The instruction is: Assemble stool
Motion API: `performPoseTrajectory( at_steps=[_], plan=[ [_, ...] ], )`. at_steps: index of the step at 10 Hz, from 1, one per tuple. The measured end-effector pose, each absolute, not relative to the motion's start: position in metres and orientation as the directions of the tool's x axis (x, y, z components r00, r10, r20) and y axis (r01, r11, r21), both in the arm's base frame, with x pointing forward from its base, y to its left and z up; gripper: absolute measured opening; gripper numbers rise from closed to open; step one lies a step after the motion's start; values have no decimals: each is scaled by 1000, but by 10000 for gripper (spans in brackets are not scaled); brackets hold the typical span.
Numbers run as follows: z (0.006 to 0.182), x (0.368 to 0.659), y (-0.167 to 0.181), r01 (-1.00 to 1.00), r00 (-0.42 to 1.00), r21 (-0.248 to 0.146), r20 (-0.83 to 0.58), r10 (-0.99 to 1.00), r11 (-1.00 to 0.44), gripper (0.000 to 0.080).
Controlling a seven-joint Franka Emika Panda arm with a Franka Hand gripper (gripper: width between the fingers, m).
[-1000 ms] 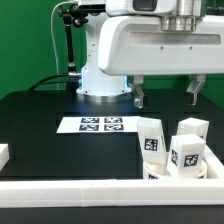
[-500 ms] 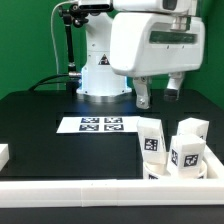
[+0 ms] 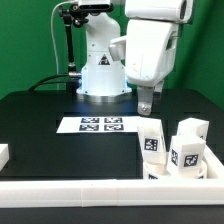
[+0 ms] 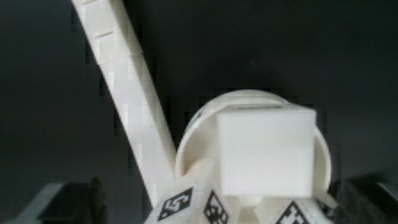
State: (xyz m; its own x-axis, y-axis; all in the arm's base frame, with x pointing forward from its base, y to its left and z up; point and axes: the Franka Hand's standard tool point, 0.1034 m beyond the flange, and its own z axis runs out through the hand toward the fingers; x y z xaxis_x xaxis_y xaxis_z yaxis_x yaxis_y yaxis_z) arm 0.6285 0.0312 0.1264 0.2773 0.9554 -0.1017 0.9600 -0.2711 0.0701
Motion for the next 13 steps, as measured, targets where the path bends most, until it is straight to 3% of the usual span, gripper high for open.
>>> performPoseTrajectory(
  at_steps=[7,11,13],
  plan=[
    [101,609,53,957,290,39,-107,951,-287,649],
    [87,606,48,955,295,30,-117,948,-294,649],
    [88,608,47,954,300,32,-116,947,-298,389]
  ],
)
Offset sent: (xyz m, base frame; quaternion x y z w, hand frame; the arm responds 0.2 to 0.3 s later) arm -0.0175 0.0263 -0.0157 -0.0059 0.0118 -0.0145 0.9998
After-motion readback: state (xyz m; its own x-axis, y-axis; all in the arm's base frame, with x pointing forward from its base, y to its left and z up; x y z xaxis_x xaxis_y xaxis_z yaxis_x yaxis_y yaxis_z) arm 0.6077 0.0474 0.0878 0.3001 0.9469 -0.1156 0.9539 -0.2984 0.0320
